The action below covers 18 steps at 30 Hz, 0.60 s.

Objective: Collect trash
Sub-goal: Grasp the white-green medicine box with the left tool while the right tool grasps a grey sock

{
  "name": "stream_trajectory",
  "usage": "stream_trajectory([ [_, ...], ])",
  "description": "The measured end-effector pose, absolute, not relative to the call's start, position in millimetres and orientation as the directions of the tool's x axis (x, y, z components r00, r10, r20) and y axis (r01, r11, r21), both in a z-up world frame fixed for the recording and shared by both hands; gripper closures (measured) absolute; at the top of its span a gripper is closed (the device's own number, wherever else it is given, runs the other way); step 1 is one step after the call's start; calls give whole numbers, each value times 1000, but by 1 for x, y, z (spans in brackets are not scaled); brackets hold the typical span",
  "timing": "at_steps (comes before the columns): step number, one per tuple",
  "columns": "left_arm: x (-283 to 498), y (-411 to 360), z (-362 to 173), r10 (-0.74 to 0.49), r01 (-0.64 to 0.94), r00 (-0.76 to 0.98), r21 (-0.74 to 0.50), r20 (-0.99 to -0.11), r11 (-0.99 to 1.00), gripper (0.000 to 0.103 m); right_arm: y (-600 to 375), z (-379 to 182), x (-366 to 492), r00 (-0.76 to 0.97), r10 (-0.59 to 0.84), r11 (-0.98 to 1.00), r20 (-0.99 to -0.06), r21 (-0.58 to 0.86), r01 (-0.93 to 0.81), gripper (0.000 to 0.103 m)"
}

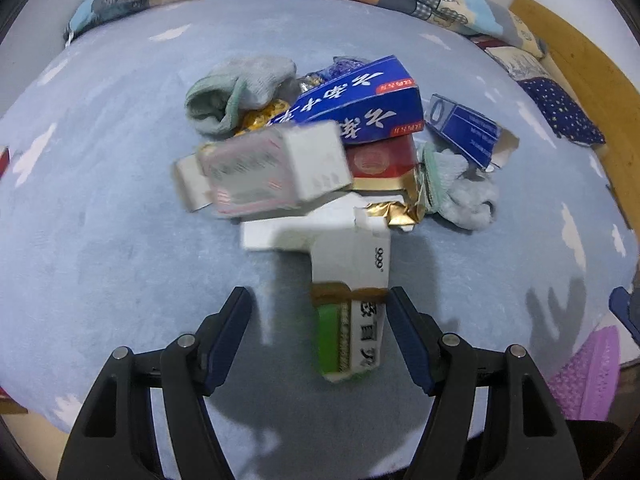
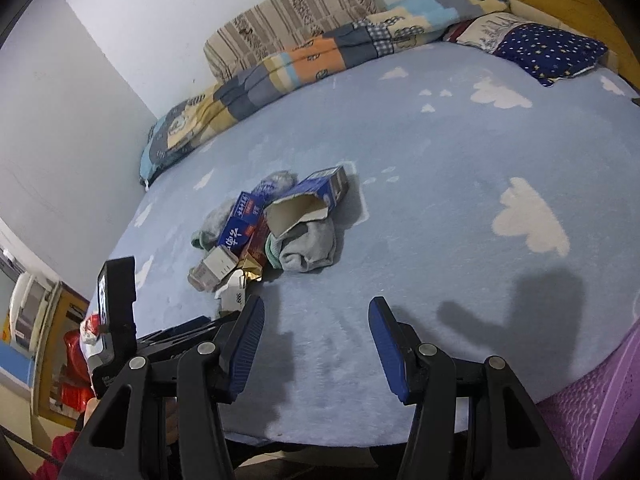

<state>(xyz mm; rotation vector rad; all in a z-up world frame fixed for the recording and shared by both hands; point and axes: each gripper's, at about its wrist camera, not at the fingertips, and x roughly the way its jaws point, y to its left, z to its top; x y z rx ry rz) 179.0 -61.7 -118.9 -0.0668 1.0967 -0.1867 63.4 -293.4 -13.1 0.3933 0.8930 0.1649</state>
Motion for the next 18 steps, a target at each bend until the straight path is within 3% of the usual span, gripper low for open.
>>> stream_trajectory([
  [2, 181, -70, -122, -153, 129, 464, -105, -872, 986, 36, -290, -16, 66, 612, 298, 920, -733, 390, 20, 46],
  [4, 181, -75, -124, -126, 144, 480, -64, -868, 988, 48, -287, -18, 67, 607, 298, 922, -736, 387, 16, 46],
  [6, 179, -75, -122, -129, 157, 491, -58, -862, 986, 69, -287, -19, 68, 605, 291, 925, -741, 379, 18, 46],
  [7, 179, -74, -120, -145, 168, 491, -70, -859, 983, 75, -287, -20, 69, 604, 290, 925, -742, 379, 21, 46],
  [18, 159, -41, -69, -296, 209, 567, -213, -769, 954, 75, -265, -44, 146, 485, 328, 922, -811, 387, 24, 41],
])
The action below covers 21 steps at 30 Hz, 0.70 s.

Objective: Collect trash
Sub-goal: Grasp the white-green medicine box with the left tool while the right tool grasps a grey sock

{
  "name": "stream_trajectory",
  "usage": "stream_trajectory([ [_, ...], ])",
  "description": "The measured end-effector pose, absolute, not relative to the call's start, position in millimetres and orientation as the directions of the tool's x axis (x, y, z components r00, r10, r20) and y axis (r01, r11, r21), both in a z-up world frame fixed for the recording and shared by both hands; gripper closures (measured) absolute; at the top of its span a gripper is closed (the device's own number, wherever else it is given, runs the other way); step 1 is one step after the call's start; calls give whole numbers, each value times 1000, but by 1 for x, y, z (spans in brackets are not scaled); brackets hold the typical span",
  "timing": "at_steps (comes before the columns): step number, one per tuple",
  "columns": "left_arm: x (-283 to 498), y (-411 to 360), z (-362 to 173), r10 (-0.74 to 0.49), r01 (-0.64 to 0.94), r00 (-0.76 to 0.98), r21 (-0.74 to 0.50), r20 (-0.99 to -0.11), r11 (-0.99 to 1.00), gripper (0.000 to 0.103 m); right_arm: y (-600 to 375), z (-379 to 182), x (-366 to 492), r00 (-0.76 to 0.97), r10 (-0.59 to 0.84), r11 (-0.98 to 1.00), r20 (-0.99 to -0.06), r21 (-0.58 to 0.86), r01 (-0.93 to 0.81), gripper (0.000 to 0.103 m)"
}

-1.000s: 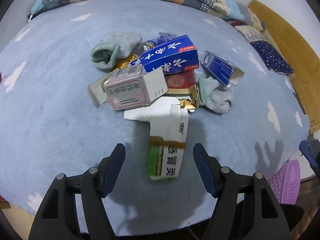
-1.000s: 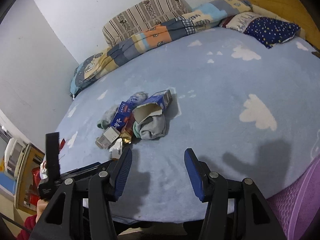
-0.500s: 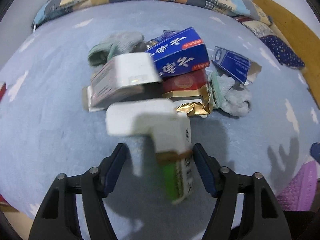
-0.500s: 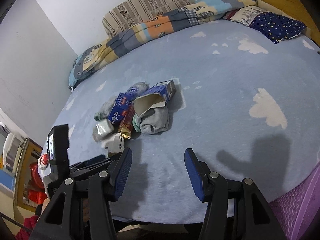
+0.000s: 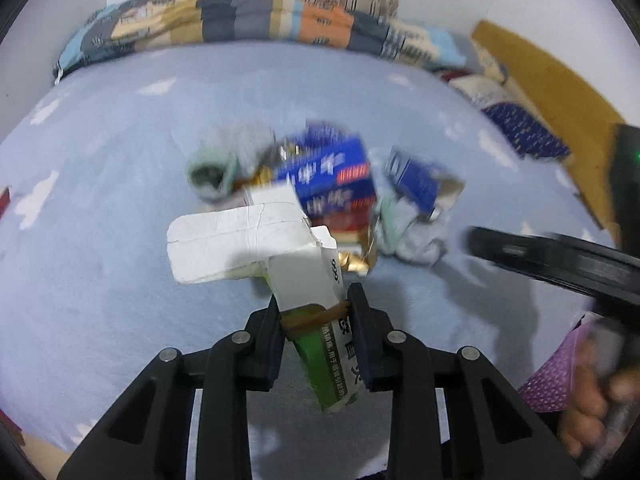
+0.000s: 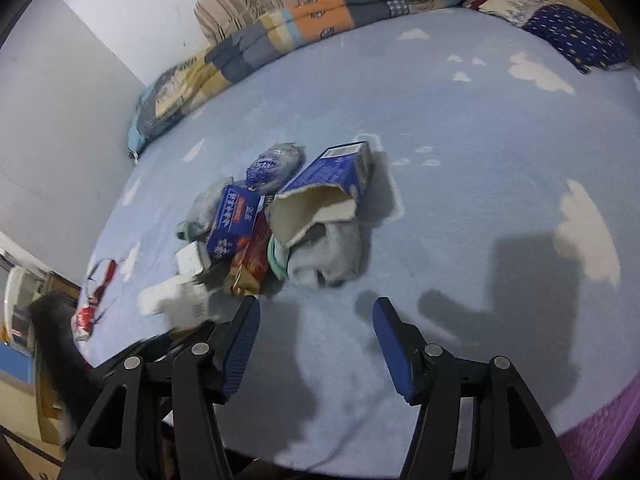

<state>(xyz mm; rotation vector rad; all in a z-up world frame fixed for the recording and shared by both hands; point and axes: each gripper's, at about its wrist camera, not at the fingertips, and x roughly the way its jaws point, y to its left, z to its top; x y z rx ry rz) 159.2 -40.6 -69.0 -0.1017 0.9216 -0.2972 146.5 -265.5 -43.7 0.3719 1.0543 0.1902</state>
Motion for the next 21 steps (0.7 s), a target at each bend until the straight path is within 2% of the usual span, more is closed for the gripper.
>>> stream_trajectory([
  [7, 160, -23, -55, -290, 178, 612, -229, -735, 957, 75, -243, -86, 204, 419, 280, 937, -864, 341, 77, 41],
  [8, 159, -22, -55, -294, 177, 611, -235, -735, 956, 75, -241, -91, 206, 403, 269, 941, -875, 328, 83, 46],
  [9, 158, -21, -55, -300, 178, 610, -242, -733, 954, 75, -239, -94, 206, 394, 258, 944, -882, 318, 93, 67],
  [11, 157, -21, -52, -299, 181, 617, -238, -728, 954, 75, -236, -91, 204, 386, 287, 936, -877, 342, 82, 79],
  [12, 153, -20, -51, -297, 183, 621, -234, -725, 955, 75, -234, -85, 200, 402, 297, 934, -866, 352, 67, 81],
  [18, 149, -20, -47, -301, 191, 636, -233, -710, 953, 75, -226, -46, 160, 523, 307, 937, -795, 350, -17, 84],
  [21, 148, -18, -49, -304, 191, 637, -237, -709, 953, 75, -223, -14, 139, 633, 271, 954, -725, 291, -75, 84],
])
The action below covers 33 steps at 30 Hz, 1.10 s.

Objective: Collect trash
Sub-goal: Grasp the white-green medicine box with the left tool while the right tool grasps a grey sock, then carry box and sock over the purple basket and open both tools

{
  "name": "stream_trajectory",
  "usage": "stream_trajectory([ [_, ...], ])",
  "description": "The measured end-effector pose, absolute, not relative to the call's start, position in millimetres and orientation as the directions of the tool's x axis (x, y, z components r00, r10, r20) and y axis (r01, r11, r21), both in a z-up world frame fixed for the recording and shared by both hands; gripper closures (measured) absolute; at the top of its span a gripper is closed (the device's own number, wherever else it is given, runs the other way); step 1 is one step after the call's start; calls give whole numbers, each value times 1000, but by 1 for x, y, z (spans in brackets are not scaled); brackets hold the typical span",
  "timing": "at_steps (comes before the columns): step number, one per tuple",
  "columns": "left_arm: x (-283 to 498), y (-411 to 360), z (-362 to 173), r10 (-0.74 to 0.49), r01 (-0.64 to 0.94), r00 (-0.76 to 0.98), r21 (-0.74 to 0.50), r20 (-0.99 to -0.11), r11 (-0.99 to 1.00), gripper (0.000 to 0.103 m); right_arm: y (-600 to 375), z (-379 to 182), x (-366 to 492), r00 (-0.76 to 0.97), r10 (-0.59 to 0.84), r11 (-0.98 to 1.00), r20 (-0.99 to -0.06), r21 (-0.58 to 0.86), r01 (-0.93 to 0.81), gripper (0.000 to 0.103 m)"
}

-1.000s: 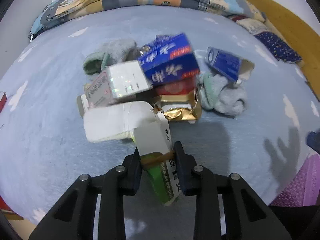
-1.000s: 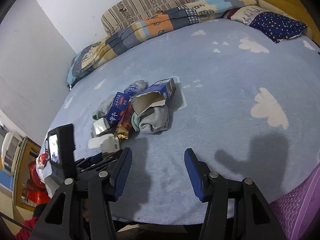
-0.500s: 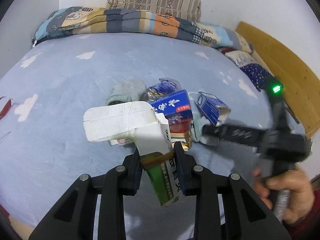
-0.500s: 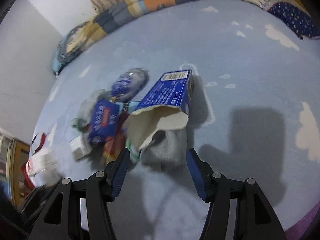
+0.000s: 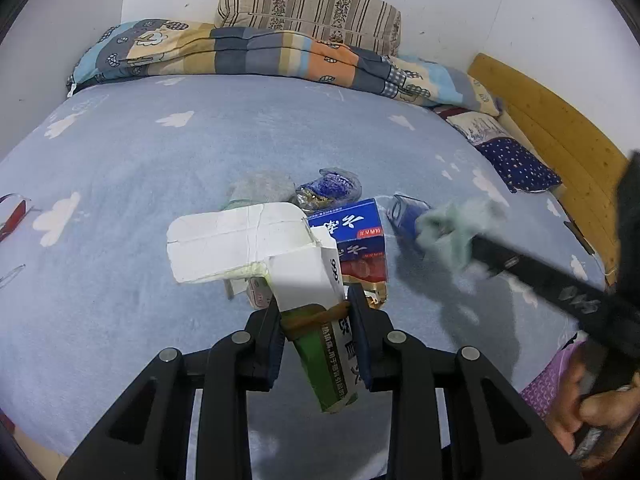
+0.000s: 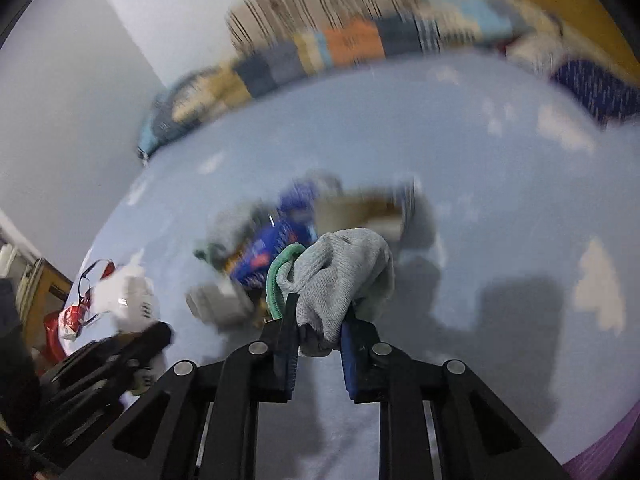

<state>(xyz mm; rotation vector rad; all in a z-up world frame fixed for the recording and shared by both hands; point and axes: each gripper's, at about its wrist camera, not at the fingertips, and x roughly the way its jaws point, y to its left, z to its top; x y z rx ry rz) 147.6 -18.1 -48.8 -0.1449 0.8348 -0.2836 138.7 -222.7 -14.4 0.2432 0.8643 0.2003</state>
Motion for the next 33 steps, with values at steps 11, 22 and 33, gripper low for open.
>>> stream_trajectory([
  [11, 147, -19, -51, -304, 192, 633, -236, -712, 953, 75, -231, 4, 121, 699, 268, 953, -663, 291, -89, 84],
  [22, 150, -20, -54, -299, 188, 626, -233, -720, 954, 75, -225, 3, 120, 696, 273, 955, -663, 276, -112, 84],
  [33, 149, -22, -56, -300, 189, 623, -233, -722, 954, 75, -225, 2, 121, 692, 276, 954, -667, 279, -112, 84],
])
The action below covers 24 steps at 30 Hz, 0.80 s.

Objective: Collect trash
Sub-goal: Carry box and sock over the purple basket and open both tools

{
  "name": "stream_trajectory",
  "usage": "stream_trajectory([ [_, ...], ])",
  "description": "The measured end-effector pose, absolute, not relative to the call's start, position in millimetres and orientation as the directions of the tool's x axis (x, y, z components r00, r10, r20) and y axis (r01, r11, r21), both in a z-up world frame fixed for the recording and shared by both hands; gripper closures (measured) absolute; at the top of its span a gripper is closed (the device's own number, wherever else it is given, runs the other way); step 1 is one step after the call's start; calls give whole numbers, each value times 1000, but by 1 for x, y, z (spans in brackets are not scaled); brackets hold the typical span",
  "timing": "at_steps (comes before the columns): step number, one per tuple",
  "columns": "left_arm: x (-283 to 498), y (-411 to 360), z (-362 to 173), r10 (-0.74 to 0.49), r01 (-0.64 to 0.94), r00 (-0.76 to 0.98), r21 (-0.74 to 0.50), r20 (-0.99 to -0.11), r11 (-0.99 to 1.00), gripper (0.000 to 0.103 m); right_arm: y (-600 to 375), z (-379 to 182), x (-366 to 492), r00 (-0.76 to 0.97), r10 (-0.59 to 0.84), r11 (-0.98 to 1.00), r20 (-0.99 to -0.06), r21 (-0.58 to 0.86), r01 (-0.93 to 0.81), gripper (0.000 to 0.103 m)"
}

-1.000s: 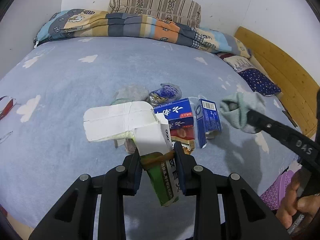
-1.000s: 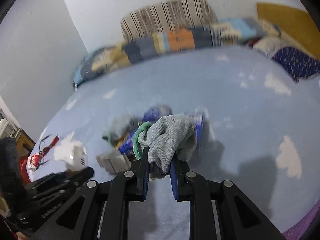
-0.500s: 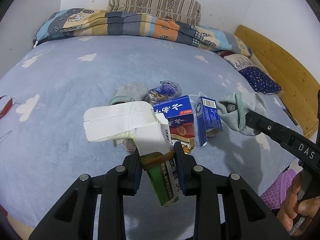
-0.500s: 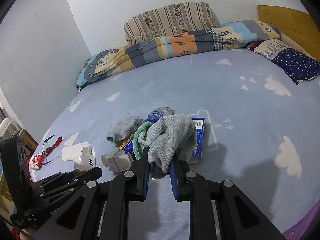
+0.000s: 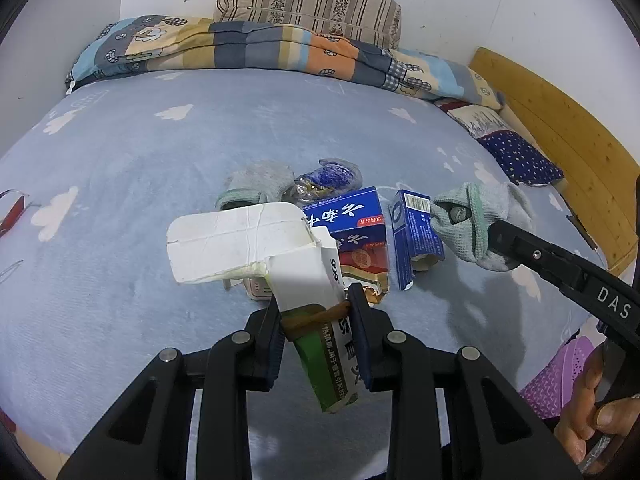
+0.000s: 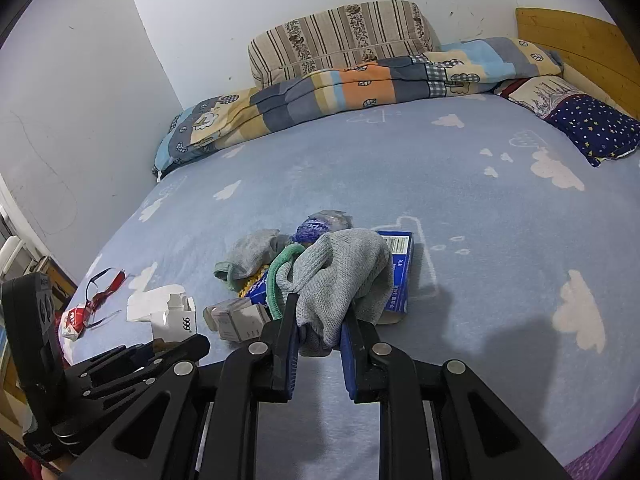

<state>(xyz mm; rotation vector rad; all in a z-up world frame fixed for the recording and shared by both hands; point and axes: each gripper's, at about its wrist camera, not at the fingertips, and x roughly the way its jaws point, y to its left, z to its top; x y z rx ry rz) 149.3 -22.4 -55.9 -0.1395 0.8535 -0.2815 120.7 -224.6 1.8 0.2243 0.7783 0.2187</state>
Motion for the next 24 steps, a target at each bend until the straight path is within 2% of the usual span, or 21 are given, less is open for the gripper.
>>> stream_trajectory([
  [13, 135, -51, -46, -362, 277, 624, -238, -693, 931, 75, -236, 13, 110, 724, 274, 945, -633, 315, -82, 84],
  [24, 111, -89, -31, -443, 381, 588, -251, -677, 890, 75, -280, 36, 49, 784, 257, 916, -565, 401, -10, 84],
])
